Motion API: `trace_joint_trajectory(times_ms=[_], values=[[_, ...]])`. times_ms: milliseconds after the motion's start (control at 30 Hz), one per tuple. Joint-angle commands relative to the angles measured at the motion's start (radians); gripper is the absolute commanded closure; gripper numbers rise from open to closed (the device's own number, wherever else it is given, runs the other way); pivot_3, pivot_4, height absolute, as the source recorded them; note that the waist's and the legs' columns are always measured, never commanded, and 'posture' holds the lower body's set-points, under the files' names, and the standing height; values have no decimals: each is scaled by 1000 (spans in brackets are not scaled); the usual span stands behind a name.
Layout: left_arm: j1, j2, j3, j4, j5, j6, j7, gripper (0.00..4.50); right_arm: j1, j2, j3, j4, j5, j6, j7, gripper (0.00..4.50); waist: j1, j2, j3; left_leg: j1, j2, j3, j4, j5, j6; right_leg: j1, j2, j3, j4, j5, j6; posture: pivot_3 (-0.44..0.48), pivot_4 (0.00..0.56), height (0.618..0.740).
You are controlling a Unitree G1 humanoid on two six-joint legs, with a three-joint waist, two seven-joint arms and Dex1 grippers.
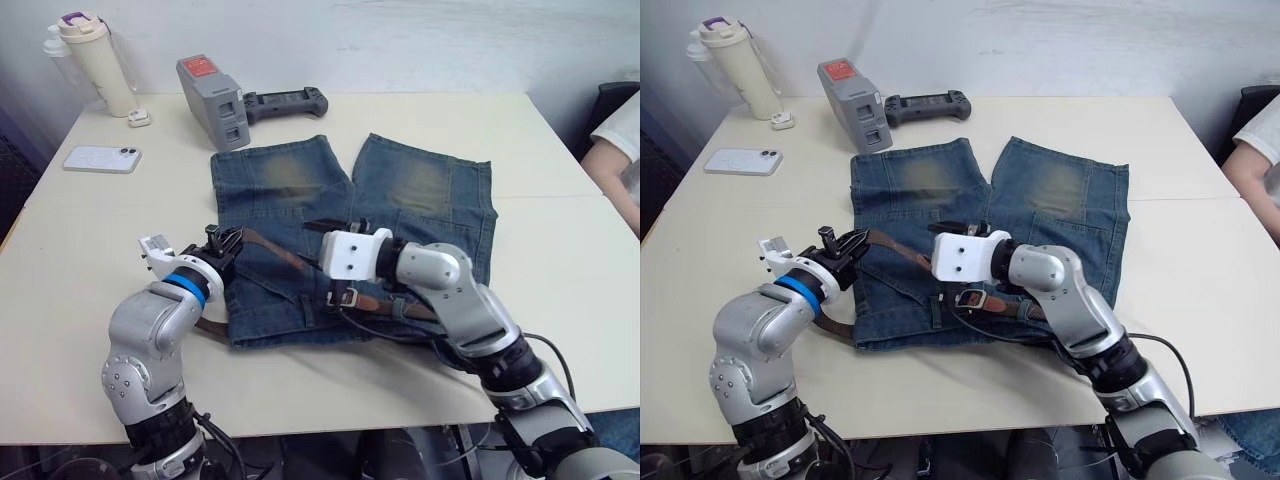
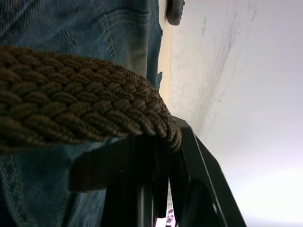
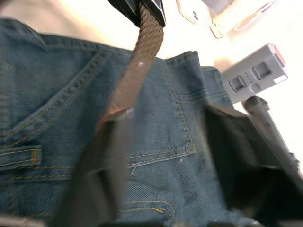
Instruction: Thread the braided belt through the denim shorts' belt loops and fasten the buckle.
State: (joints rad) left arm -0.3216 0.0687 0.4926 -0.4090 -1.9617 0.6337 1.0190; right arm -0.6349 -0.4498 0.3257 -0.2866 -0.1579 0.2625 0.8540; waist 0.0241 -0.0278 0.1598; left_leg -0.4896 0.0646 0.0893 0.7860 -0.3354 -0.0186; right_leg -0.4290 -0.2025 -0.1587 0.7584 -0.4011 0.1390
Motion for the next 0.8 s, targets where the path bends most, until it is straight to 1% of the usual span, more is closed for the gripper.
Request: trace_joint_trajectory(times_ms=[33,167,267,367,500,700,800], values=[[-37,17,50,20,-10,72,-58,4500,-3,-51,-59,-89,84,74,69,51,1,0,0,0,0,0,0,0,0,0,0,0,0,0,0,0,150,650],[-76,15,107,56,-11,158,-125,4500,10,-126,-98,-145,181,141,150,51,2,0,0,0,0,0,-1,0,0,0,0,0,-1,0,0,0,150,650],[-118,-31,126,40,-11,185,-163,4500,93,-215,-77,-230,227,153,230,51,5,0,0,0,0,0,-1,0,0,1,0,-1,-3,0,0,0,150,650],[-123,-70,122,19,-11,201,-192,4500,159,-248,-51,-266,217,128,224,51,3,0,0,0,0,-1,-2,0,0,3,0,-1,-10,1,1,0,150,650],[-122,-97,118,10,-11,194,-167,4500,143,-217,-48,-249,178,146,144,51,-2,0,0,1,0,-1,-2,0,0,3,1,-1,-9,1,1,0,150,650],[-113,-134,95,-15,-11,173,-136,4500,50,-129,-36,-176,88,143,-8,51,4,0,1,0,0,-1,-2,0,0,3,1,-1,-10,1,1,0,150,650],[-109,-155,82,-34,-11,155,-117,4500,1,-70,-10,-104,20,109,-99,51,4,0,0,0,0,-2,-1,0,0,3,1,-1,-10,1,1,0,150,650]])
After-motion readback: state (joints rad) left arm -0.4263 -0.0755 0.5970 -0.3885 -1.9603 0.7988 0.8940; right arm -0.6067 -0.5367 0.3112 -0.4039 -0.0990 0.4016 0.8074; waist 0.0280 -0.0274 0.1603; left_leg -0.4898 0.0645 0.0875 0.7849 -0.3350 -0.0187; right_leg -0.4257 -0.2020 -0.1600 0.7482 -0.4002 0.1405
